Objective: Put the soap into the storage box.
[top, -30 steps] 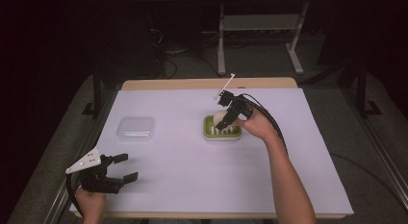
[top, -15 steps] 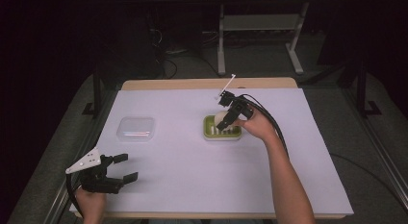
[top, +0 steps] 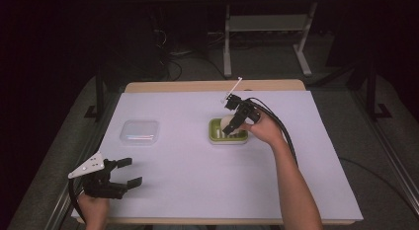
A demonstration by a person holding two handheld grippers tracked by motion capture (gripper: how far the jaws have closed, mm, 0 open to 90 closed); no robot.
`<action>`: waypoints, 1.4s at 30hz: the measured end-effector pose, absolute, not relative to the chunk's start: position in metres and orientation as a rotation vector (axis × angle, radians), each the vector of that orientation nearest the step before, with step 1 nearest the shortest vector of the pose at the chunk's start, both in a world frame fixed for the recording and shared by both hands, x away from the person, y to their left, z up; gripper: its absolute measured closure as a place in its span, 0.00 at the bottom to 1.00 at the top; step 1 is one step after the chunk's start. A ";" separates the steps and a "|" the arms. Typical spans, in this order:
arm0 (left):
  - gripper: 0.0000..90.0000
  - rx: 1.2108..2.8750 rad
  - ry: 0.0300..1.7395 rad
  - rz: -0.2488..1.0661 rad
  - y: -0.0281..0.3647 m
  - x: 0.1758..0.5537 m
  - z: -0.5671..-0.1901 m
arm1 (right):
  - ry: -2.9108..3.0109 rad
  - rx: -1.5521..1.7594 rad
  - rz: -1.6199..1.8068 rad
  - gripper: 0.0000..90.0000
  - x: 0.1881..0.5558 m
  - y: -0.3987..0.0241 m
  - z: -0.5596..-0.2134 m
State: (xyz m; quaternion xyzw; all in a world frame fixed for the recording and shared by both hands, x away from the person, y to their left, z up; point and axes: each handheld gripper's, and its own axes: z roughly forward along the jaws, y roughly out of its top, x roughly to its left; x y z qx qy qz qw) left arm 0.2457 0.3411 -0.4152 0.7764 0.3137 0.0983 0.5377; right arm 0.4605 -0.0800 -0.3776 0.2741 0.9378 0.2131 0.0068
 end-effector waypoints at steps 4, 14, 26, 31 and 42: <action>0.15 1.847 0.747 0.233 0.341 0.246 -0.415 | 2.940 0.855 0.658 0.25 0.461 -0.079 -0.380; 0.15 1.846 0.748 0.233 0.341 0.246 -0.415 | 2.946 0.864 0.654 0.25 0.462 -0.079 -0.384; 0.14 1.845 0.750 0.230 0.341 0.246 -0.415 | 2.942 0.897 0.653 0.25 0.463 -0.081 -0.392; 0.14 1.847 0.746 0.232 0.340 0.246 -0.415 | 2.940 0.901 0.655 0.25 0.463 -0.082 -0.394; 0.14 1.848 0.744 0.234 0.341 0.246 -0.415 | 2.947 0.903 0.649 0.25 0.464 -0.078 -0.398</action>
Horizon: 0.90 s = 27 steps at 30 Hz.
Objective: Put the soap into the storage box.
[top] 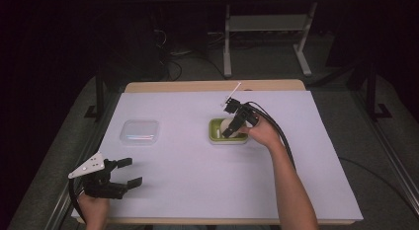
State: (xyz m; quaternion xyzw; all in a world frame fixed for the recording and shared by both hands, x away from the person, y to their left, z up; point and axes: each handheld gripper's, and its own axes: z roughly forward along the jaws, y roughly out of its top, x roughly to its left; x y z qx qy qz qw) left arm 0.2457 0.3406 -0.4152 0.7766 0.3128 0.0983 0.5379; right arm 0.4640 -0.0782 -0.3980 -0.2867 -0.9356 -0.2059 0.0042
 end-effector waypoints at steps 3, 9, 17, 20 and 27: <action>0.14 1.847 0.744 0.232 0.341 0.246 -0.415 | -2.926 -0.904 -0.643 0.25 0.464 -0.078 -0.400; 0.14 1.847 0.745 0.232 0.340 0.246 -0.415 | -2.922 -0.915 -0.646 0.25 0.465 -0.079 -0.400; 0.14 1.846 0.746 0.232 0.341 0.246 -0.415 | -2.925 -0.919 -0.649 0.25 0.466 -0.079 -0.401; 0.15 1.847 0.745 0.231 0.340 0.246 -0.415 | -2.924 -0.926 -0.645 0.25 0.466 -0.079 -0.401; 0.15 1.846 0.745 0.231 0.341 0.246 -0.415 | -2.927 -0.929 -0.643 0.25 0.466 -0.078 -0.401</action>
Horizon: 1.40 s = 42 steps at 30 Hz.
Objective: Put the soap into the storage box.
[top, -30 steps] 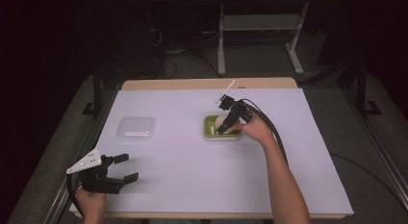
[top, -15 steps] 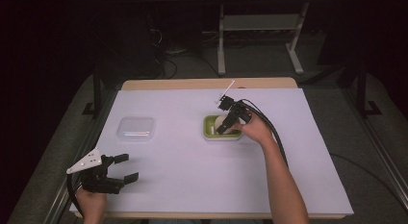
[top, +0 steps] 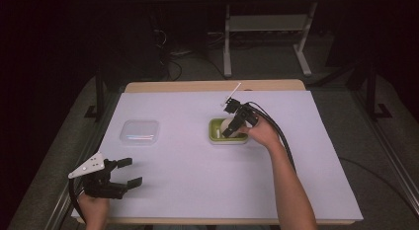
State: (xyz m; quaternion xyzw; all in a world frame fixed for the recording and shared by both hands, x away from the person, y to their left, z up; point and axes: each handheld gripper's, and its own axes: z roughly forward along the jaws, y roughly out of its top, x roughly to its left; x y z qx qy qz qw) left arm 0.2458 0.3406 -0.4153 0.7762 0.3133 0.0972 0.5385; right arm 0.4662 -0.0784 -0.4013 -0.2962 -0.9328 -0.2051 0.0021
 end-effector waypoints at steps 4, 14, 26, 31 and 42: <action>0.14 1.848 0.744 0.233 0.341 0.246 -0.415 | -2.925 -0.931 -0.645 0.25 0.466 -0.078 -0.402; 0.14 1.846 0.746 0.234 0.340 0.246 -0.415 | -2.928 -0.933 -0.642 0.25 0.466 -0.078 -0.401; 0.14 1.845 0.744 0.233 0.340 0.246 -0.415 | -2.929 -0.929 -0.642 0.25 0.465 -0.078 -0.400; 0.14 1.849 0.741 0.236 0.340 0.246 -0.415 | -2.920 -0.934 -0.695 0.29 0.465 -0.080 -0.397; 0.14 1.847 0.741 0.233 0.339 0.246 -0.415 | -2.923 -0.925 -0.732 0.30 0.459 -0.087 -0.384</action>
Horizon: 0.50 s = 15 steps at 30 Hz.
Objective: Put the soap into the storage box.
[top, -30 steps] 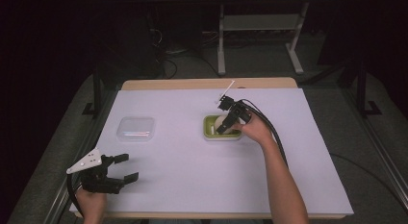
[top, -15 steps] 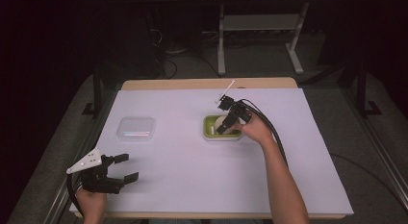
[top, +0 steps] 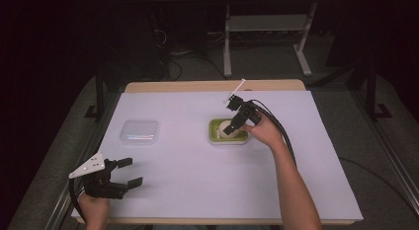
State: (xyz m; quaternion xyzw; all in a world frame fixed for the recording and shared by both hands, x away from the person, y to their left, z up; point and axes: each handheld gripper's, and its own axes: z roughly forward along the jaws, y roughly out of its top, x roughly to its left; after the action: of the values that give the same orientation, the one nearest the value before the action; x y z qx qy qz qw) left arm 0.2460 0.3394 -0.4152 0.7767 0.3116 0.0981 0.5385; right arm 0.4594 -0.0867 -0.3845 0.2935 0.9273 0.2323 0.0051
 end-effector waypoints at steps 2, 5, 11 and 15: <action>0.14 1.850 0.740 0.235 0.340 0.246 -0.415 | 2.910 0.922 0.736 0.29 0.458 -0.089 -0.382; 0.14 1.852 0.742 0.232 0.339 0.246 -0.415 | 2.910 0.919 0.759 0.29 0.454 -0.094 -0.379; 0.14 1.854 0.738 0.234 0.338 0.246 -0.415 | 2.907 0.923 0.814 0.29 0.446 -0.105 -0.374; 0.14 1.858 0.737 0.235 0.338 0.246 -0.415 | 2.902 0.920 0.840 0.28 0.440 -0.111 -0.372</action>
State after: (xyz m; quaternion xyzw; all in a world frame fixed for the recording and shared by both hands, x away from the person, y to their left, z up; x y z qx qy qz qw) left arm 0.2462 0.3381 -0.4153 0.7799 0.3092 0.0985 0.5352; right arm 0.4400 -0.1108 -0.3721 0.2912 0.9189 0.2659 -0.0084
